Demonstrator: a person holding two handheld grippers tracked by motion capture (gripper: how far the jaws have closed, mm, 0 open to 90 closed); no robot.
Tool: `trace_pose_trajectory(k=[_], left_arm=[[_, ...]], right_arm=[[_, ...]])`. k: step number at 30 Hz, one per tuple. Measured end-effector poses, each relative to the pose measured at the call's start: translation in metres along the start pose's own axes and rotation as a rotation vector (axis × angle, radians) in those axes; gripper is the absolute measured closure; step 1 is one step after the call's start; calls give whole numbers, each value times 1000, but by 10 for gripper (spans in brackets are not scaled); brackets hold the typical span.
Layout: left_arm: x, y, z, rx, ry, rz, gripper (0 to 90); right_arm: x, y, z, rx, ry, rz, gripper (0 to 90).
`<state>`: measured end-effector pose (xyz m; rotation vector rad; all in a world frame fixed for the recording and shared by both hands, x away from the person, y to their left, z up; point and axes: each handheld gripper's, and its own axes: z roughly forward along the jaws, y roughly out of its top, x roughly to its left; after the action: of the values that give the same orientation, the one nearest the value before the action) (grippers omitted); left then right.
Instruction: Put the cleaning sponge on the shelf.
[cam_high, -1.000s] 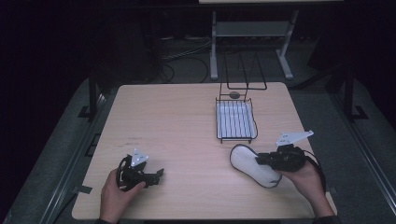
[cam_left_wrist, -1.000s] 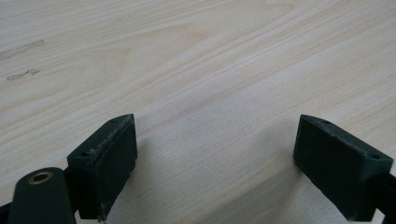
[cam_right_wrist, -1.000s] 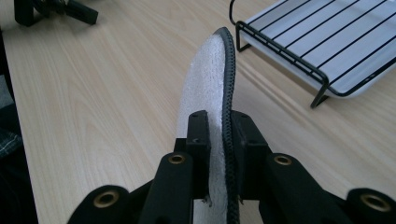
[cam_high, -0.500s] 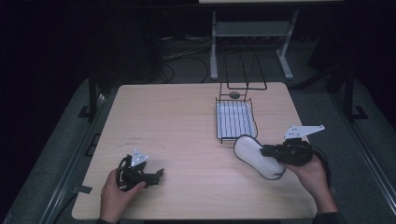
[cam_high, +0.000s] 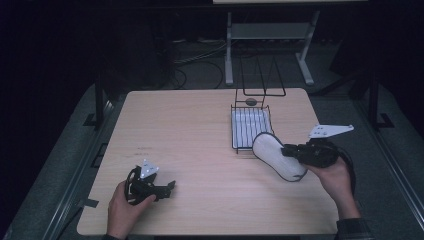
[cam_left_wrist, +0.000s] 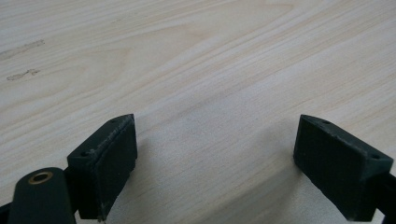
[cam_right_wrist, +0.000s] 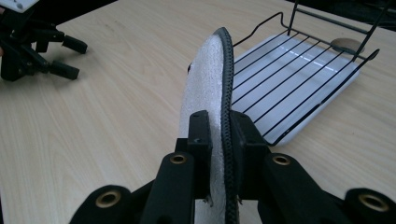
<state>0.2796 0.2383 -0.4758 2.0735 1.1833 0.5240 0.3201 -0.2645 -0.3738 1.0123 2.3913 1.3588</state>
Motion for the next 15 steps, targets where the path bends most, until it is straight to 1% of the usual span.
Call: trace_pose_trajectory(k=[8, 9, 14, 15], left_arm=[[0, 0, -1, 7, 0, 6, 127], [0, 0, 0, 5, 0, 5, 127], [0, 0, 0, 4, -1, 3, 127], [0, 0, 0, 5, -1, 2, 127]], right_arm=[[-11, 7, 5, -9, -13, 24, 796], [-16, 10, 6, -21, -11, 31, 796], [-22, 18, 10, -31, -12, 34, 796], [-24, 22, 12, -36, -13, 35, 796]])
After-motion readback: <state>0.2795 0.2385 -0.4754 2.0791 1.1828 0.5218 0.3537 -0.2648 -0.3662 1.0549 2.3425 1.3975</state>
